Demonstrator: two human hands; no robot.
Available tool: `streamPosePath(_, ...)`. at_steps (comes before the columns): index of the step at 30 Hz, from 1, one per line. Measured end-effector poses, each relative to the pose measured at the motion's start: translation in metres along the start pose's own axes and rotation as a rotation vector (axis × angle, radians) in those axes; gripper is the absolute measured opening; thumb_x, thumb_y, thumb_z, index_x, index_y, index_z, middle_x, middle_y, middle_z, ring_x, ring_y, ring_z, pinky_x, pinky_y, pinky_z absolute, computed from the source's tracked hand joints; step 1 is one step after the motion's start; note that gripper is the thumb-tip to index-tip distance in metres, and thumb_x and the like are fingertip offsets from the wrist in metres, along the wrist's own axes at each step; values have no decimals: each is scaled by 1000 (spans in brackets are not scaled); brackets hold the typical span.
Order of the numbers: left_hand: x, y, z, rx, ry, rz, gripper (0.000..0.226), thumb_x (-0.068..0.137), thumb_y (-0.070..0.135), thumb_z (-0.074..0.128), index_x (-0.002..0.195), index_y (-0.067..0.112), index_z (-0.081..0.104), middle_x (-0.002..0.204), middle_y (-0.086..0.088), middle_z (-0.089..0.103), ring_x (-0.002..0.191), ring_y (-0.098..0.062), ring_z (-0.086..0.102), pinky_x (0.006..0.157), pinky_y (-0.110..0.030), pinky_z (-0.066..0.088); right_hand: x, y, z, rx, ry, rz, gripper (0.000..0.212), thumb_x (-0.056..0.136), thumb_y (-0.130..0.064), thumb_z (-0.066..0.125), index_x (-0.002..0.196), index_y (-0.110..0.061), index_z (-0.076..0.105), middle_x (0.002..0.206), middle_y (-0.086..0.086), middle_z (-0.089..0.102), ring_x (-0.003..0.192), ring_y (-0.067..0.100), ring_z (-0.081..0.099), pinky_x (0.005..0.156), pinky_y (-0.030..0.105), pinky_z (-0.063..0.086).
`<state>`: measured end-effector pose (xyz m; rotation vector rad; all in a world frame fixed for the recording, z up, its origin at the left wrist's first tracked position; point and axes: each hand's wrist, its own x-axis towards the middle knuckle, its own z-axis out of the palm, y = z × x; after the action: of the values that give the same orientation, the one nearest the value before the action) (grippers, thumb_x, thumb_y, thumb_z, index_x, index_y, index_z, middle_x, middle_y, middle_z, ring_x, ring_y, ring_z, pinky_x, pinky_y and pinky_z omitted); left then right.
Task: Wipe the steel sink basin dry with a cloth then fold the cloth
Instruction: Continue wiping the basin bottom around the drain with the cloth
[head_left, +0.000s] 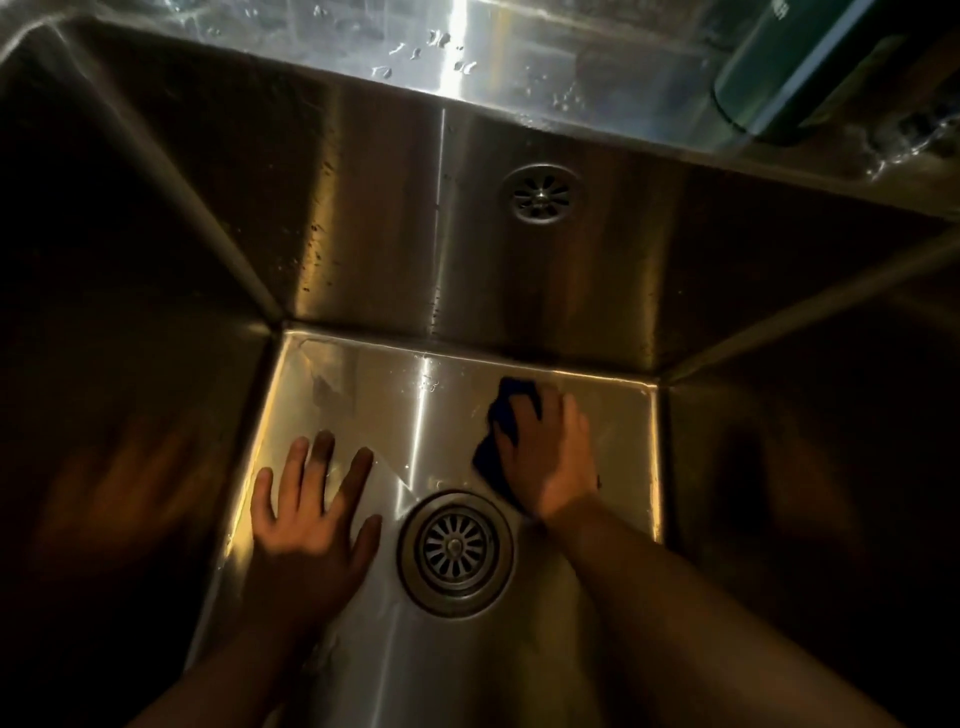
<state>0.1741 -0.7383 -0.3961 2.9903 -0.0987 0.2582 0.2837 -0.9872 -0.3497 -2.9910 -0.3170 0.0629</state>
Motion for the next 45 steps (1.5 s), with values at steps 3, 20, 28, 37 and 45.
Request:
streamPosePath(3, 1, 2, -5, -4, -53, -25, 64, 87, 51, 41, 147, 30, 33, 157, -12, 23, 146, -31, 18, 112, -58, 17, 35, 8, 3, -12, 83, 36, 34, 91, -41, 45, 112, -18, 58, 109, 13, 51, 93, 29, 49, 75, 39, 44)
streamPosePath(20, 3, 4, -10, -25, -136, -84, 68, 81, 53, 39, 145, 31, 36, 158, -9, 21, 146, -28, 15, 113, -53, 10, -181, -13, -81, -183, -572, 260, 89, 38, -55, 89, 115, -17, 66, 117, 18, 66, 89, 41, 67, 63, 49, 54)
streamPosePath(28, 0, 2, -3, -29, -94, -79, 67, 83, 52, 38, 146, 31, 34, 159, -8, 17, 147, -28, 12, 114, -54, 8, -218, -13, -65, -190, -933, 530, 47, 101, -22, 29, 144, -15, 11, 134, 34, 32, 113, 44, 51, 91, 53, 48)
streamPosePath(37, 1, 1, -2, -2, -102, -71, 65, 86, 55, 35, 147, 32, 32, 159, -8, 17, 147, -27, 12, 115, -54, 8, -203, -11, -48, -127, -855, 592, 75, 81, -37, 60, 140, -13, 21, 111, 22, 57, 92, 30, 64, 71, 32, 50)
streamPosePath(45, 1, 1, -3, -3, -73, -38, 66, 86, 52, 38, 147, 30, 32, 158, -11, 21, 147, -29, 14, 114, -55, 11, -87, 26, -37, -7, -520, 690, 65, 81, -31, 55, 131, -7, 21, 119, 13, 60, 110, 31, 60, 81, 33, 47)
